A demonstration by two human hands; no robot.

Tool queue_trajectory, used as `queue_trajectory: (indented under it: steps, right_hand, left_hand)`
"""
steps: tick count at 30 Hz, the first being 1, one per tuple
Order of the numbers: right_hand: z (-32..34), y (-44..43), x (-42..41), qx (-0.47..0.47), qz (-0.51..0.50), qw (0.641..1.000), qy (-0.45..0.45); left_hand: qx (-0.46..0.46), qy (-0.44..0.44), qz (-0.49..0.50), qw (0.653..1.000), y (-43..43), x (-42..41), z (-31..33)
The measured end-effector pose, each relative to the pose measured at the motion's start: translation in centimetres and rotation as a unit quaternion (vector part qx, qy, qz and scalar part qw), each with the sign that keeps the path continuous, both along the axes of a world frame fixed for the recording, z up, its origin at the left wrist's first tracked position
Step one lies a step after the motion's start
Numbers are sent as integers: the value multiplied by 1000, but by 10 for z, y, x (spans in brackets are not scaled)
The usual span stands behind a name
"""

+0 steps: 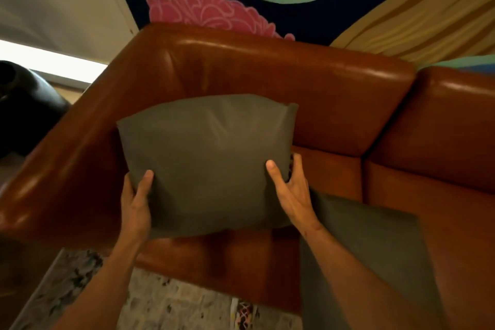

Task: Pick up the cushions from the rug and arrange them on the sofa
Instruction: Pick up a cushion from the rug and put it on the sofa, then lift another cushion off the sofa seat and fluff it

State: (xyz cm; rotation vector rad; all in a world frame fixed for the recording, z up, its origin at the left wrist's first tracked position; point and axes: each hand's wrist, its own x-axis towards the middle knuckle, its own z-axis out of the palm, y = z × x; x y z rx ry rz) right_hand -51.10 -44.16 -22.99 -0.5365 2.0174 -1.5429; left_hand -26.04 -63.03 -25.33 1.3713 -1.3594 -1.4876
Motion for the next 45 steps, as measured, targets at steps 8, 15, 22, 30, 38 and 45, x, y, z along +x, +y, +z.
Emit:
queue_trajectory:
  steps: [8, 15, 22, 30, 38, 45]
  right_hand:
    - [-50, -71, -66, -4, -39, 998, -42]
    - [-87, -105, -95, 40, -52, 996, -60]
    - [-102, -125, -107, 64, -40, 996, -47]
    - [-102, -121, -119, 77, -13, 995, -55]
    - [-82, -78, -113, 94, 8, 995, -41]
    - [-57, 81, -111, 154, 8, 988, -23]
  left_hand:
    - [43, 9, -67, 997, -85, -77, -45]
    - [67, -12, -61, 996, -116, -112, -84]
    - [47, -70, -51, 995, -133, -126, -99]
    - [10, -135, -38, 990, -134, -134, -97]
    - [9, -139, 64, 988, -88, -126, -102]
    - [58, -287, 56, 955, 63, -133, -117]
